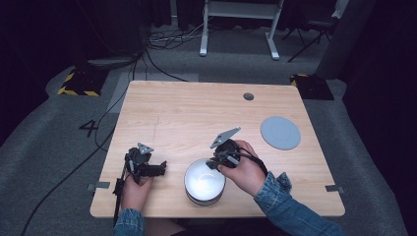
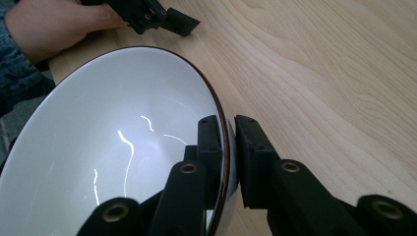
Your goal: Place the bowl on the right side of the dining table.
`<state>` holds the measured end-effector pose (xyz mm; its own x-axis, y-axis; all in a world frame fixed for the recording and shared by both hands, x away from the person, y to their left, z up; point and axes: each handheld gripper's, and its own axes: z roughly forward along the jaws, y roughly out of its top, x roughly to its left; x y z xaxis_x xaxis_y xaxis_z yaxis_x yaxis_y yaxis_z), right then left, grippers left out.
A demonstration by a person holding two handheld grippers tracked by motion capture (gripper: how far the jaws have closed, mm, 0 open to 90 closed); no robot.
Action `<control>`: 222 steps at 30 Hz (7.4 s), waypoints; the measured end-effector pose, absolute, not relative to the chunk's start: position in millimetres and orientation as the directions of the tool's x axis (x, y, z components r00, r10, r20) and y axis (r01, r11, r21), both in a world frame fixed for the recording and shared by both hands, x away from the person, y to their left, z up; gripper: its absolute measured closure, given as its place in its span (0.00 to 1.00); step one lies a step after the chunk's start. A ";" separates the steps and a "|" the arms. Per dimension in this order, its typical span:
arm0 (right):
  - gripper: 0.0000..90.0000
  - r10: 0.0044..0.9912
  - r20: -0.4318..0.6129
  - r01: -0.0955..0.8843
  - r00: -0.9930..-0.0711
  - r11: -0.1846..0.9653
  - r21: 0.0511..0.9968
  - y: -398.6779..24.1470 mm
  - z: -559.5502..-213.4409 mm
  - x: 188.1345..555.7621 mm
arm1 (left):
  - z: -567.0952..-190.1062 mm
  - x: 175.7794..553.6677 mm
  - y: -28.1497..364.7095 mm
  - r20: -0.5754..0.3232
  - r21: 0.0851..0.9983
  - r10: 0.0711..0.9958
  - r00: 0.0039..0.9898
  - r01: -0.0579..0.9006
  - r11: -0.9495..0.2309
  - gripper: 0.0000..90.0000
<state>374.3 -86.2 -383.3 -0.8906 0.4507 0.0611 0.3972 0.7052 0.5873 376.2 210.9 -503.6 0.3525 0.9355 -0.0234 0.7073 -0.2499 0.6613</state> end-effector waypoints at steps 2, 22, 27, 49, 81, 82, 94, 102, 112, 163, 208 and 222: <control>0.91 0.449 0.074 0.402 -0.890 0.699 0.591 -87.5 -379.5 374.8 | -503.6 376.3 211.0 -0.022 0.662 0.935 0.353 0.706 -0.251 0.04; 0.91 0.496 0.088 0.421 -0.864 0.615 0.667 -112.2 -341.2 392.8 | -504.0 377.1 210.6 -0.027 0.663 0.936 0.352 0.707 -0.246 0.04; 0.91 0.523 0.081 0.433 -0.849 0.598 0.674 -122.3 -334.5 401.8 | -503.9 377.1 210.7 -0.026 0.663 0.935 0.353 0.707 -0.248 0.04; 0.91 0.663 0.085 0.514 -0.744 0.486 0.707 -180.0 -325.5 456.8 | -503.4 374.7 211.5 -0.024 0.656 0.934 0.358 0.710 -0.255 0.04; 0.91 0.870 0.071 0.616 -0.489 0.287 0.733 -297.2 -326.0 513.7 | -504.1 379.0 210.5 -0.034 0.663 0.935 0.354 0.708 -0.244 0.03; 0.91 0.875 0.073 0.620 -0.479 0.279 0.734 -300.5 -326.3 515.4 | -504.1 379.0 210.4 -0.034 0.663 0.935 0.354 0.708 -0.244 0.03; 0.90 0.919 0.050 0.656 -0.391 0.240 0.715 -323.6 -332.4 544.5 | -504.1 379.0 210.5 -0.034 0.663 0.935 0.354 0.708 -0.244 0.03; 0.91 0.945 0.046 0.702 -0.325 0.208 0.680 -338.2 -341.0 553.5 | -504.1 379.0 210.5 -0.033 0.663 0.935 0.354 0.707 -0.244 0.03; 0.90 0.956 0.083 0.733 -0.280 0.158 0.661 -352.1 -362.9 557.7 | -504.1 379.0 210.5 -0.034 0.663 0.935 0.354 0.708 -0.244 0.03; 0.90 0.970 0.123 0.785 -0.209 0.091 0.613 -363.8 -436.6 558.2 | -504.1 379.0 210.5 -0.034 0.663 0.935 0.354 0.708 -0.244 0.03; 0.40 0.891 0.060 0.570 -0.450 0.235 0.787 -349.7 -381.3 507.9 | -504.1 379.0 210.4 -0.034 0.663 0.935 0.354 0.708 -0.244 0.03; 0.39 0.814 0.050 0.511 -0.579 0.314 0.800 -325.0 -358.8 470.0 | -503.9 378.9 210.4 -0.034 0.661 0.935 0.354 0.709 -0.245 0.03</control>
